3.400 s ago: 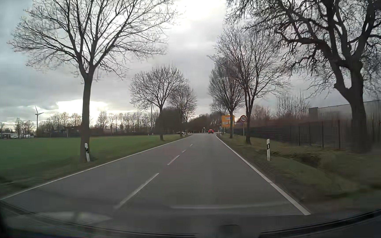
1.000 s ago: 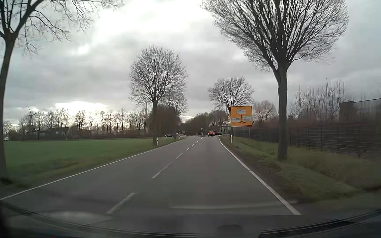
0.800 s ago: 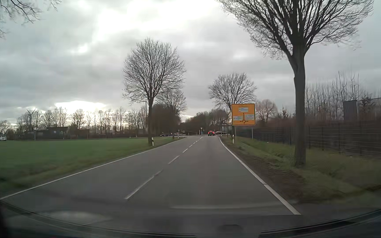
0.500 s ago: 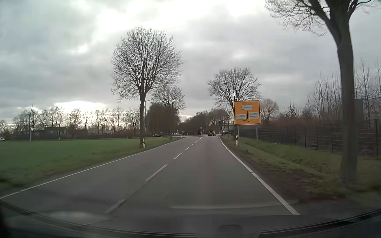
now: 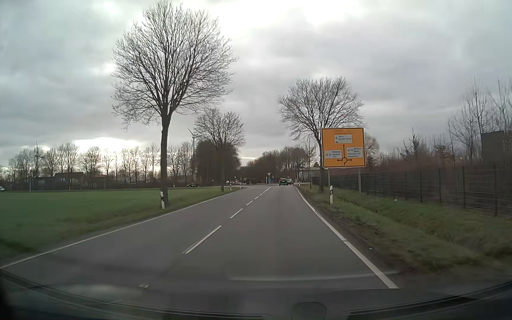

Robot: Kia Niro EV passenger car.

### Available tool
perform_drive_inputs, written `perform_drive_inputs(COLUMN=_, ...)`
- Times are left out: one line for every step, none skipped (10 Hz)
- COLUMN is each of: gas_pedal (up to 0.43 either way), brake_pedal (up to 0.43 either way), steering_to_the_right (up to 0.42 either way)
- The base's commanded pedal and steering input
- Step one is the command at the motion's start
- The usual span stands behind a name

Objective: Follow the waypoints while adhering to traffic rules and regulations

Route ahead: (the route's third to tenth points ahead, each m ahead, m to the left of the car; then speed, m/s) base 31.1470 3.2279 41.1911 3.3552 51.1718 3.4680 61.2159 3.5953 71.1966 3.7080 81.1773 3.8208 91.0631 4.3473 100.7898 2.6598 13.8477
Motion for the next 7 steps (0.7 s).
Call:
perform_drive_inputs(gas_pedal=0.189, brake_pedal=0.000, steering_to_the_right=0.003)
perform_drive_inputs(gas_pedal=0.189, brake_pedal=0.000, steering_to_the_right=0.003)
perform_drive_inputs(gas_pedal=0.189, brake_pedal=0.000, steering_to_the_right=0.003)
perform_drive_inputs(gas_pedal=0.189, brake_pedal=0.000, steering_to_the_right=0.003)
perform_drive_inputs(gas_pedal=0.189, brake_pedal=0.000, steering_to_the_right=0.003)
perform_drive_inputs(gas_pedal=0.189, brake_pedal=0.000, steering_to_the_right=0.003)
perform_drive_inputs(gas_pedal=0.189, brake_pedal=0.000, steering_to_the_right=0.003)
